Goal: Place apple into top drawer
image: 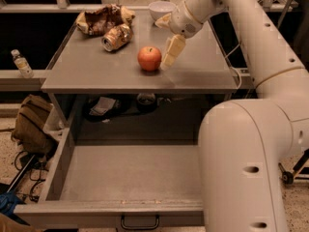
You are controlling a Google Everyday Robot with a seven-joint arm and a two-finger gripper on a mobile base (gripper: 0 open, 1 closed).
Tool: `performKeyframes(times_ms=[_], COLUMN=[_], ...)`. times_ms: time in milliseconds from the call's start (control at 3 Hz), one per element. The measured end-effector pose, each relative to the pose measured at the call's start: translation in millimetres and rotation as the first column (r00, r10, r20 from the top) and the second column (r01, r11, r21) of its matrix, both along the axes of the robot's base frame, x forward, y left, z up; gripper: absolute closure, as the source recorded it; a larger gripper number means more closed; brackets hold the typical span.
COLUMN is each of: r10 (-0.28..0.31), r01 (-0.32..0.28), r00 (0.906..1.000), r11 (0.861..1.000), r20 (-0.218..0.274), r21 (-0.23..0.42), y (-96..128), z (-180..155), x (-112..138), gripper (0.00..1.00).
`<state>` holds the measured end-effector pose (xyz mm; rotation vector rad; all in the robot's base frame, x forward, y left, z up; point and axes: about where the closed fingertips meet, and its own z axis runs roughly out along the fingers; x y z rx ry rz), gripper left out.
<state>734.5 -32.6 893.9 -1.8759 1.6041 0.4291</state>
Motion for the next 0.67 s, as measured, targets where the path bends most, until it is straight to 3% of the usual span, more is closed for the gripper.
performKeyframes(times_ms=[667], r10=[0.009], r01=[-0.009], r00=[0.9989], r11=[1.0], r20=[-0.045], r21=[0.015], y=[7], z=[-24], x=[11], gripper=[0.0])
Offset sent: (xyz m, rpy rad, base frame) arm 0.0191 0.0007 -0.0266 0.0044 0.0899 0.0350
